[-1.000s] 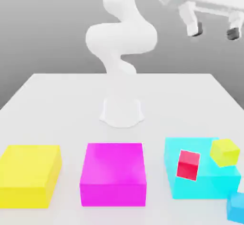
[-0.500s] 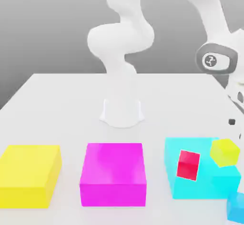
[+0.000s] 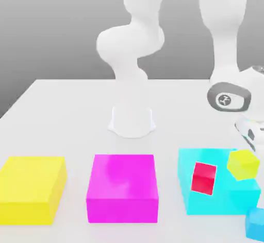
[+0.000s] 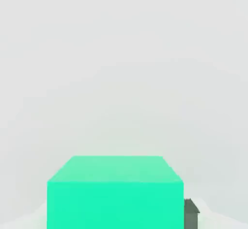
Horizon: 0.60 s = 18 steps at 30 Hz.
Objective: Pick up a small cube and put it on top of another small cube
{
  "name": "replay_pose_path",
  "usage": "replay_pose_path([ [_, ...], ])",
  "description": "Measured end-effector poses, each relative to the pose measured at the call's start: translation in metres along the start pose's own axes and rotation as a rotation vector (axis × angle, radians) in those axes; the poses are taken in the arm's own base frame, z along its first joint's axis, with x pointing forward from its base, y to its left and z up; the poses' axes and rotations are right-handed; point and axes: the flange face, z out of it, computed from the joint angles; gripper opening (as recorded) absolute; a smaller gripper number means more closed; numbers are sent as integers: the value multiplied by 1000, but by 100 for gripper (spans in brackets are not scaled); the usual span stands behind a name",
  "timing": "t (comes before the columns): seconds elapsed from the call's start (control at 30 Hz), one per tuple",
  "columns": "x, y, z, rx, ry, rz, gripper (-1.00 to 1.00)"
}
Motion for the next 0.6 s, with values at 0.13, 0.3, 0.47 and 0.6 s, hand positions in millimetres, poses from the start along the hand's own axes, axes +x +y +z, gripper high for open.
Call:
replay_pose_path([
  [0.13,8,10,-36,-1,-5,30,-100],
  [0.3,64,69,-61,3,16,234,-100],
  [0.47,110,152,-84,-2,36,497,-100],
  [0.6,116,202,-78,-2,8,700,-100],
])
